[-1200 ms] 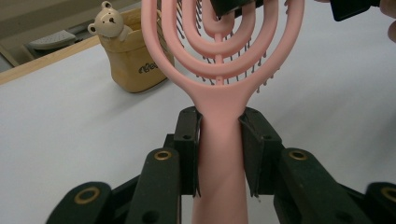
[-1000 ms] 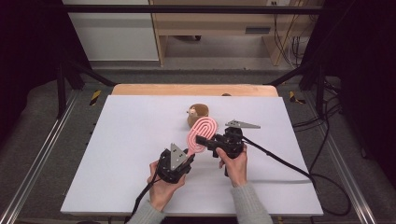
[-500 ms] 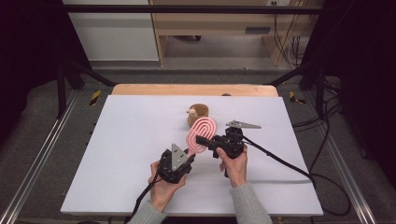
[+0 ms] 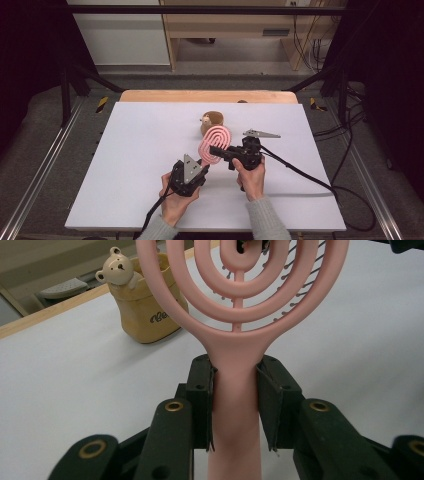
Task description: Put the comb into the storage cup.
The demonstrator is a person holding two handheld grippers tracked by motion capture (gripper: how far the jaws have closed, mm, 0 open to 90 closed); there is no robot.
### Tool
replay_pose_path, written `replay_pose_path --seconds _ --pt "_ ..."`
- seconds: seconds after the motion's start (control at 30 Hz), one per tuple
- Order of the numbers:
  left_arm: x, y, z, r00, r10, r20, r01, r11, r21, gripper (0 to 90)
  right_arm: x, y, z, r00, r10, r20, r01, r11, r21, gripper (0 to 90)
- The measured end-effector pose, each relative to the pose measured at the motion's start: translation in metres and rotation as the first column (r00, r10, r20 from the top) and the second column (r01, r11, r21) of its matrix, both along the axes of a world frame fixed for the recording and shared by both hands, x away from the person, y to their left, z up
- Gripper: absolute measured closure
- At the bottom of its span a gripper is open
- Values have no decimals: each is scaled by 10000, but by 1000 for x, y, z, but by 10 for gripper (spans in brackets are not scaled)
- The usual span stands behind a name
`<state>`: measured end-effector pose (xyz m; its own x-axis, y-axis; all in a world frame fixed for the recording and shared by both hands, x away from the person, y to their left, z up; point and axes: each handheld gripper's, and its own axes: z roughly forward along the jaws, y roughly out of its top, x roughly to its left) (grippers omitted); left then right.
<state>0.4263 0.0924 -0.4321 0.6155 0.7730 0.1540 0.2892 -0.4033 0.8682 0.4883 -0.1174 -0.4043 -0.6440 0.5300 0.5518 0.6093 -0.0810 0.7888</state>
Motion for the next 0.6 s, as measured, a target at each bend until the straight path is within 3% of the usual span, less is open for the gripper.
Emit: replay_pose_path --seconds 0.6 --pt "1 0 5 9999 -42 128 44 9999 -125 666 -3 -3 5 9991 -108 402 98 9997 243 628"
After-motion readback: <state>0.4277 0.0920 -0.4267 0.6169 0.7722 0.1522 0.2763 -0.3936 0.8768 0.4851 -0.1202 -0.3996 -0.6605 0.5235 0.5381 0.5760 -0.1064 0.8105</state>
